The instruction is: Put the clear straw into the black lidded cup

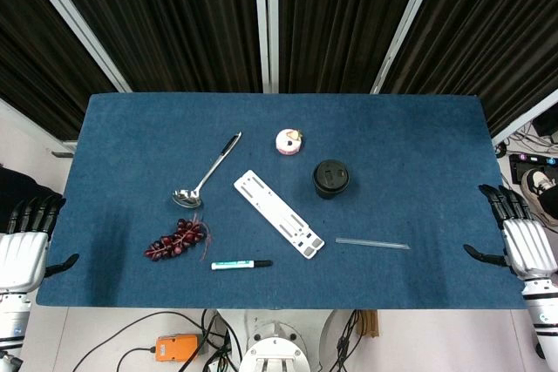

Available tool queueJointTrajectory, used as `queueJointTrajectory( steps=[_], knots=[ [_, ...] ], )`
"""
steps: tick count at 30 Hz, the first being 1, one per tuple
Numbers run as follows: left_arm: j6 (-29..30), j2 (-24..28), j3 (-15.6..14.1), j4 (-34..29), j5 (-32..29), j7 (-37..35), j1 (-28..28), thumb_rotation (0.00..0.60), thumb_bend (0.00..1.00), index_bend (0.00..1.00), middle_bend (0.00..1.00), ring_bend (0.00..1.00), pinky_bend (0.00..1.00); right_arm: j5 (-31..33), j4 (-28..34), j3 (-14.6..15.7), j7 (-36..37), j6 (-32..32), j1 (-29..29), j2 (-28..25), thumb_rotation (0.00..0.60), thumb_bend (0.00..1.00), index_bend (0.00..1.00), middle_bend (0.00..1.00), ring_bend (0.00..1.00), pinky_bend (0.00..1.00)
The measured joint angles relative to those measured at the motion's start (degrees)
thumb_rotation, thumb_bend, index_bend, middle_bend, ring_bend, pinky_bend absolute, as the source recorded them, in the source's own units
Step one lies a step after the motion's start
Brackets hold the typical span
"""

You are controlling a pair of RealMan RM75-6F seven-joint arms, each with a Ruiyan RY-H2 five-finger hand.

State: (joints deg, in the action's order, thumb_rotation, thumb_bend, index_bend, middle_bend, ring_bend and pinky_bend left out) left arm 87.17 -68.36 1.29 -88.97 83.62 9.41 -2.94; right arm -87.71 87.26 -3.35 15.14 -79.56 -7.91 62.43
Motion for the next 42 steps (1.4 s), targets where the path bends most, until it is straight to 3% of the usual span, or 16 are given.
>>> queueJointTrajectory(
  steps=[5,9,12,18,22,28,42],
  knots=[
    [0.16,0.08,0.0,0.04,0.28,-0.53,0.22,0.6,0.06,0.09,0.08,0.02,0.0,-0.71,2.16,0.69,-0.31,2.18,-1.08,0.23,0.6,0.27,0.11,0.14,0.0,0.09],
    [0.26,-0.39,0.1,-0.06,0.67,-0.51,0.15,0.6,0.06,0.09,0.08,0.02,0.0,-0.75,4.22,1.08,-3.31,6.13,-3.09,1.32,0.6,0.27,0.25,0.14,0.01,0.1],
    [0.31,-0.66,0.18,-0.09,1.06,-0.44,0.01,0.6,0.06,0.09,0.08,0.02,0.0,0.1,5.35,0.91,-8.46,9.15,-4.93,3.25,0.6,0.32,0.36,0.14,0.03,0.11],
    [0.41,-0.69,0.45,-0.01,1.13,-0.59,-0.04,0.6,0.06,0.09,0.08,0.02,0.0,4.09,7.16,0.05,-23.64,13.65,-8.2,8.47,0.6,0.39,0.46,0.15,0.04,0.11],
    [-0.13,-1.16,0.51,0.63,0.72,-0.92,-0.08,0.6,0.06,0.09,0.08,0.02,0.0,8.57,8.42,-0.53,-35.04,15.05,-9.8,13.02,0.6,0.43,0.48,0.17,0.04,0.11],
    [-0.88,-2.07,0.66,2.01,0.49,-1.77,-0.41,0.6,0.06,0.09,0.08,0.02,0.0,15.38,8.9,-1.2,-46.25,15.26,-11.63,20.5,0.6,0.45,0.51,0.18,0.06,0.11],
    [-1.48,-3.12,0.63,3.98,0.23,-3.3,-0.39,0.6,0.06,0.09,0.08,0.01,0.0,21.93,8.44,-0.34,-57.14,15.43,-14.75,25.63,0.6,0.49,0.55,0.19,0.06,0.11]
  ],
)
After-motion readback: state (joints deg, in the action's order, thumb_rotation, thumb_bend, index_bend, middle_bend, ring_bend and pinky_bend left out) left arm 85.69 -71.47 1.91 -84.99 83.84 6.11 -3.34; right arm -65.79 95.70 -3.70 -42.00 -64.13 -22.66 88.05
